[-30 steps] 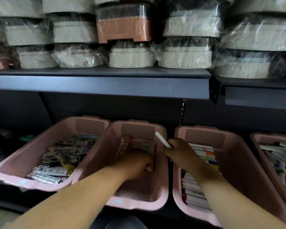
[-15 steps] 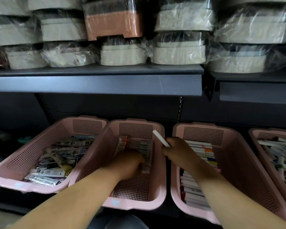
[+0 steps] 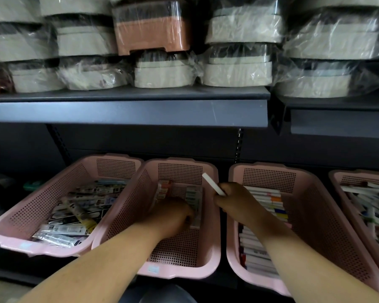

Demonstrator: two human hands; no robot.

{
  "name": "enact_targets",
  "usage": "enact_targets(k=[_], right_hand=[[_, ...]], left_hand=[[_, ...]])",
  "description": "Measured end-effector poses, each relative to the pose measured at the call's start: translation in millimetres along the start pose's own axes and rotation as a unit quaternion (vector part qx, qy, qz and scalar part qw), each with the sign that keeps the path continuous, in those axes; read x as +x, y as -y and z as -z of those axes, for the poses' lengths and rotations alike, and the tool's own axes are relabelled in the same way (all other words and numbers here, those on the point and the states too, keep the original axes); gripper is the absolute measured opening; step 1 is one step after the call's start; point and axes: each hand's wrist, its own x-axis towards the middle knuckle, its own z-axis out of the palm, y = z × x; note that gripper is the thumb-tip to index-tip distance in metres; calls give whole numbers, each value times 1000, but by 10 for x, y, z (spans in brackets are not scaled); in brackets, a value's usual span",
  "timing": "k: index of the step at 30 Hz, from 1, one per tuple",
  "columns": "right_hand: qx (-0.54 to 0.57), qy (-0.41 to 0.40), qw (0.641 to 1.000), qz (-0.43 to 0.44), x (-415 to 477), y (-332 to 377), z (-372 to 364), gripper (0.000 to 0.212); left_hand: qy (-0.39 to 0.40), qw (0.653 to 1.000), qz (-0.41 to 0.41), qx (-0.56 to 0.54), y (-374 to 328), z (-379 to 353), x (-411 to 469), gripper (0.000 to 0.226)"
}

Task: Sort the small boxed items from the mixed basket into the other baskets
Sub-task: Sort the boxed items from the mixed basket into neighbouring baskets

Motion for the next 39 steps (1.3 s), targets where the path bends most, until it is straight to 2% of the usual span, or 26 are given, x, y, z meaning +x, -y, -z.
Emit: enact_targets(k=[7,14,18,21,25,28,31,33,36,39], right_hand=[[0,8,1000,11,-6,-1,23,15],[13,2,1000,26,-37,-151,270,11],[-39,5,999,11,-135,-400,554,8],[-140,5,990,10,-243,-611,752,2],[-215,14,976,-5,-370,-862,885,22],[-237,6,971,26,-395,-985,879,24],[-172,0,985,18,-423,-940,887,16],[-80,-3,997,11,-448,-887,907,11],[98,-30,995,3,-524,-843,964,9],[220,-35,975,-1,-601,-796,987,8]], left_hand=[[11,1000,-10,12,1,19,7,14],[-43,999,-10,-3,-69,218,13,16],[-89,995,-7,-38,-248,378,90,9],[-109,992,-16,-70,-481,430,189,11],[-121,989,-45,-74,-814,418,312,14],[-120,988,-58,-84,-1030,415,383,14],[-121,985,-56,-108,-1155,360,469,3],[-126,975,-33,-178,-1198,302,534,19],[-139,931,-5,-338,-1270,280,624,36],[-123,884,4,-450,-1391,317,674,27]])
